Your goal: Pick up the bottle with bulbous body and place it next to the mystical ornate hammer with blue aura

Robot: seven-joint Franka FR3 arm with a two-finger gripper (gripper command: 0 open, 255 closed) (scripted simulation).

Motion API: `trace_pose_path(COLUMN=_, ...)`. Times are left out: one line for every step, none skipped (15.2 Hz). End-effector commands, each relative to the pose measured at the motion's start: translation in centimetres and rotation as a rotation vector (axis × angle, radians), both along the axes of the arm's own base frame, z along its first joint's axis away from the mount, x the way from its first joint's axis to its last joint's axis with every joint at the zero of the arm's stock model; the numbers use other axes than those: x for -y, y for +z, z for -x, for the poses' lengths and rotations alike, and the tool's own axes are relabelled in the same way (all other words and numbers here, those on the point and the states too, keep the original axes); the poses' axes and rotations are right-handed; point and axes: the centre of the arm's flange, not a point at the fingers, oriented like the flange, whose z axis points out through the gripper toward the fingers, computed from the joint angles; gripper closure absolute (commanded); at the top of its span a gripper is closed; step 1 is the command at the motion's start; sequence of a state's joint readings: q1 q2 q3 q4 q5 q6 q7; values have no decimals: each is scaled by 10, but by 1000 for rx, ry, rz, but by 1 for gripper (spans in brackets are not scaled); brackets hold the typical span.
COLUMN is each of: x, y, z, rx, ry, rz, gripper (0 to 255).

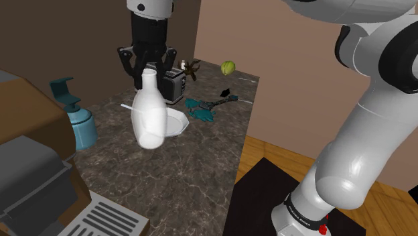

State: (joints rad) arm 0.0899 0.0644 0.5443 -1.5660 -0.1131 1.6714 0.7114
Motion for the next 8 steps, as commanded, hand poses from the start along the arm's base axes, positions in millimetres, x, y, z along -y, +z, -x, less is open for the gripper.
trace_pose_path(x=1, y=12, z=0, rx=0, ry=0, rz=0, gripper=255)
trace_pose_path(x=1, y=17, z=0, rx=0, ry=0, rz=0, gripper=255)
trace_pose_path(x=1, y=22, z=0, rx=0, ry=0, rz=0, gripper=255)
trace_pose_path(x=1, y=28, z=0, rx=0, ry=0, rz=0, gripper=255)
trace_pose_path(x=1, y=33, z=0, rx=0, ry=0, rz=0, gripper=255)
trace_pose_path(x=1, y=38, z=0, rx=0, ry=0, rz=0, gripper=255)
trace_pose_path(x=1, y=44, z=0, rx=0, ry=0, rz=0, gripper=255)
trace_pose_path(x=1, y=49, z=0, rx=0, ry=0, rz=0, gripper=255)
